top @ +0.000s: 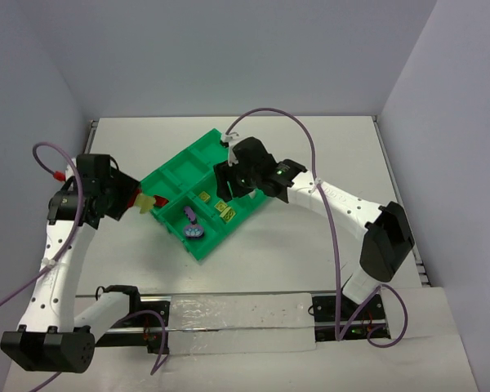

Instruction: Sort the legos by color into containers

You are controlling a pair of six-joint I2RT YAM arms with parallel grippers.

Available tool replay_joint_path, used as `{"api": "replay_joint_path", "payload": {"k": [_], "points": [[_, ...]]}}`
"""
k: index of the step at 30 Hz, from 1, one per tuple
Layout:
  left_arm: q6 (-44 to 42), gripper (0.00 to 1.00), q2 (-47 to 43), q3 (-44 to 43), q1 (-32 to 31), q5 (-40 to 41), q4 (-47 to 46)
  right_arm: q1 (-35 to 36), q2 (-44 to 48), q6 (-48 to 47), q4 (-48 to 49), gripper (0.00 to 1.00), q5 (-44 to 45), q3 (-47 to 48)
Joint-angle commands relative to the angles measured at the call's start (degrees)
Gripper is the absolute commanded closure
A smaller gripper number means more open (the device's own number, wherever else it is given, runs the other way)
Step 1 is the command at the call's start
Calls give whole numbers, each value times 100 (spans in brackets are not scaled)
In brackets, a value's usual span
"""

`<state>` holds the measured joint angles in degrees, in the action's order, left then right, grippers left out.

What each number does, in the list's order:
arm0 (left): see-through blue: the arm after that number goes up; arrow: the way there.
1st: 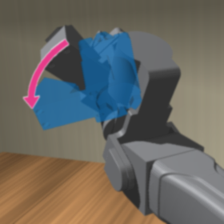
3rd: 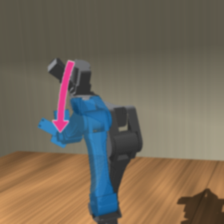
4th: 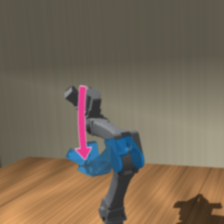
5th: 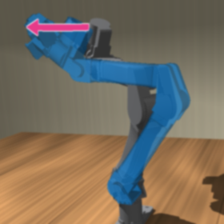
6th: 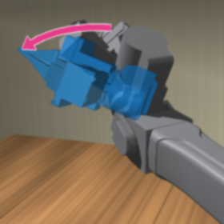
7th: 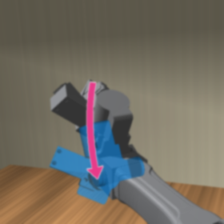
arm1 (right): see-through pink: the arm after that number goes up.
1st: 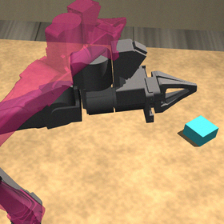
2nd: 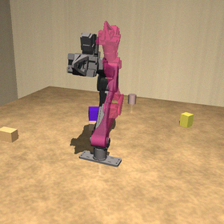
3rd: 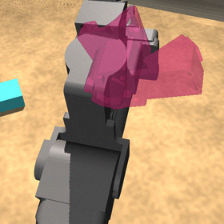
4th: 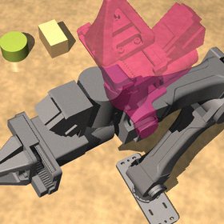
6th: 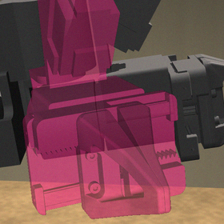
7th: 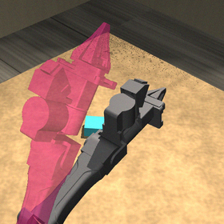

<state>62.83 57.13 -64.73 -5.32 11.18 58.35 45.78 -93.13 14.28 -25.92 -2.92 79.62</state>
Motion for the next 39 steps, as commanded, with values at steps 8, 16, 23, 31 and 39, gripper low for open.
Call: {"api": "replay_joint_path", "payload": {"k": [8, 16, 23, 31, 39], "points": [[-340, 100, 1161, -1140, -13, -1024, -1268, -162, 204, 2134, 2516, 32, -2137, 42], [-434, 100, 1459, -1442, -4, -1434, -1255, 101, -560, 2515, 3411, 32, -2495, 385], [-438, 100, 1386, -1305, -4, -1751, -1380, 238, -1028, 2537, 3234, 32, -2487, 765], [-456, 100, 1462, -1414, -4, -1860, -1299, 326, -1390, 2380, 2876, 31, -2406, 1267], [-429, 100, 1380, -1393, -4, -1874, -1296, 318, -1649, 2501, 3089, 32, -2440, 1460]]}}
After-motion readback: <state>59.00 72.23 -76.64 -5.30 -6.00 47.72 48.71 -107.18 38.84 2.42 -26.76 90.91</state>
